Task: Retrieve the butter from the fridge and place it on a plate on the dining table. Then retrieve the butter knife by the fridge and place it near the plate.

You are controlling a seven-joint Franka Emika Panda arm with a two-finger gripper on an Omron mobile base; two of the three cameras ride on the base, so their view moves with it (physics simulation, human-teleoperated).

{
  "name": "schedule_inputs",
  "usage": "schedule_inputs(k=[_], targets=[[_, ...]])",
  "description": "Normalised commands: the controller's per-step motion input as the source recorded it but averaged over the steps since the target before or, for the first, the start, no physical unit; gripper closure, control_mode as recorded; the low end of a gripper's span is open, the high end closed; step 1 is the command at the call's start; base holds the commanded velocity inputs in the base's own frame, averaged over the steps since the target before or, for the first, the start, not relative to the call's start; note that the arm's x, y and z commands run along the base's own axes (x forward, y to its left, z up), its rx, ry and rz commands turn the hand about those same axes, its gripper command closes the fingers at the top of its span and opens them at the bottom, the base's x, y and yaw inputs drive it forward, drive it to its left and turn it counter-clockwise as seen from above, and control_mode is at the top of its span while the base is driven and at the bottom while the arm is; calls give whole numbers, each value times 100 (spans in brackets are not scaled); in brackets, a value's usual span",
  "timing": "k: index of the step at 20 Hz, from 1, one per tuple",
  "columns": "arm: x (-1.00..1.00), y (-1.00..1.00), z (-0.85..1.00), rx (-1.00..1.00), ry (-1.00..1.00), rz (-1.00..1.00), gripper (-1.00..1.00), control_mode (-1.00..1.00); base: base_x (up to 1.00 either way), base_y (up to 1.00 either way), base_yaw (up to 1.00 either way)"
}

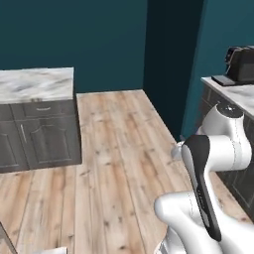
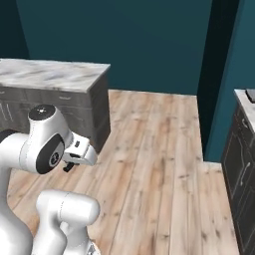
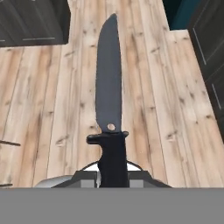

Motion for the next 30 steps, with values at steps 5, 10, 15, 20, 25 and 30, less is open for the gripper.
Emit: schedule_inputs(k=[5, 10, 15, 20, 25, 30], targets=[[0, 0, 0, 0, 0, 0, 100, 100, 100, -30, 0], [0, 0, 0, 0, 0, 0, 100, 100, 100, -20, 0], [0, 0, 0, 0, 0, 0, 100, 100, 100, -18, 0], [0, 0, 0, 0, 0, 0, 100, 100, 100, -16, 0], [0, 0, 0, 0, 0, 0, 100, 100, 100, -16, 0], [0, 0, 0, 0, 0, 0, 100, 100, 100, -14, 0]])
